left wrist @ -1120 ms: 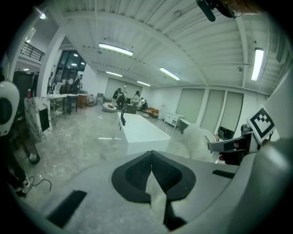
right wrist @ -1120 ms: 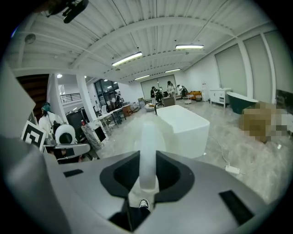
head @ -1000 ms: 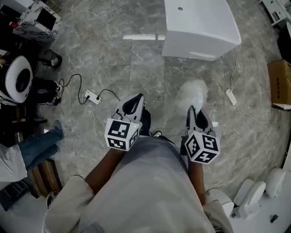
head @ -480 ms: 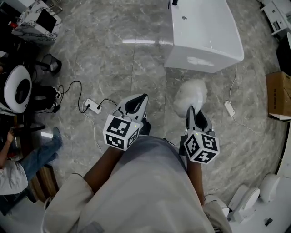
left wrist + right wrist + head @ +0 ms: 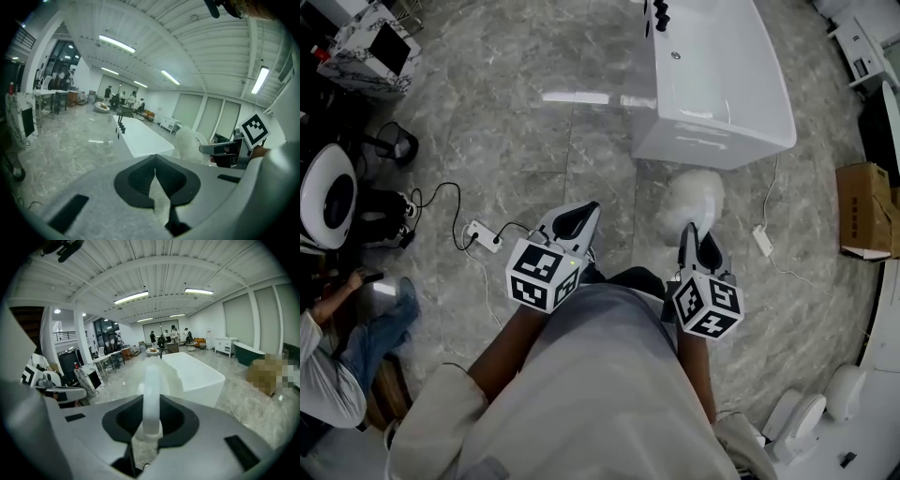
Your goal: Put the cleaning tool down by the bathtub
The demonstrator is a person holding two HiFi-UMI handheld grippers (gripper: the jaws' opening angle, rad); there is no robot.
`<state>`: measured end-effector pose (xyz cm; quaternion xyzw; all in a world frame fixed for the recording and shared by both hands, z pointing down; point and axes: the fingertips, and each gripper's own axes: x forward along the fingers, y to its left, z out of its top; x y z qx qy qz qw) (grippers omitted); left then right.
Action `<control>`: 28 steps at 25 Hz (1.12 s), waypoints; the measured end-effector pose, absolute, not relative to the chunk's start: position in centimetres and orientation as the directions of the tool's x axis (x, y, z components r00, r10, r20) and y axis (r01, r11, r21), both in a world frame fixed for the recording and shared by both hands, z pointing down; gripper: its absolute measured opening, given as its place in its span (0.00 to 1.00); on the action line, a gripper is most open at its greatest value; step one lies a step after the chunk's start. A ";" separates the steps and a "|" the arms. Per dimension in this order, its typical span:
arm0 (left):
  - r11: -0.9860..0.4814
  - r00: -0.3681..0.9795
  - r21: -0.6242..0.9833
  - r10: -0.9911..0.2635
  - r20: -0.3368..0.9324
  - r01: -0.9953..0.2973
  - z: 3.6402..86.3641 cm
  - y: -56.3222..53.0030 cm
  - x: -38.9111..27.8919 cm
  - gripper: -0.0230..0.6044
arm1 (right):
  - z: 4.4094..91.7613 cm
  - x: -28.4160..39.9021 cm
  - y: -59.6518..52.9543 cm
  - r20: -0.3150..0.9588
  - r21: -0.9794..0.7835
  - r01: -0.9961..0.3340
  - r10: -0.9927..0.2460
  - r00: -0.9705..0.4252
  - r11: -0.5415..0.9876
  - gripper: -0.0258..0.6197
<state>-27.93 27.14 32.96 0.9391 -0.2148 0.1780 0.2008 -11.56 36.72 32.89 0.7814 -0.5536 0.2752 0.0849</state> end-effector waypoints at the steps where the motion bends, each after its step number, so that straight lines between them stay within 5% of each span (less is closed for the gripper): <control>1: -0.823 0.841 0.305 -0.332 0.428 -0.480 33.1 26.7 -28.0 0.05 | 32.9 -11.6 36.3 0.530 -0.168 -0.913 -0.815 0.234 -0.371 0.16; 12: -0.854 0.842 0.312 -0.233 0.487 -0.416 35.0 25.8 -24.2 0.05 | 34.7 -9.3 33.8 0.563 -0.225 -0.898 -0.802 0.198 -0.379 0.16; 28: -0.816 0.788 0.279 -0.307 0.534 -0.507 35.6 12.0 -12.1 0.05 | 36.0 3.7 18.1 0.542 -0.303 -0.905 -0.835 0.096 -0.300 0.16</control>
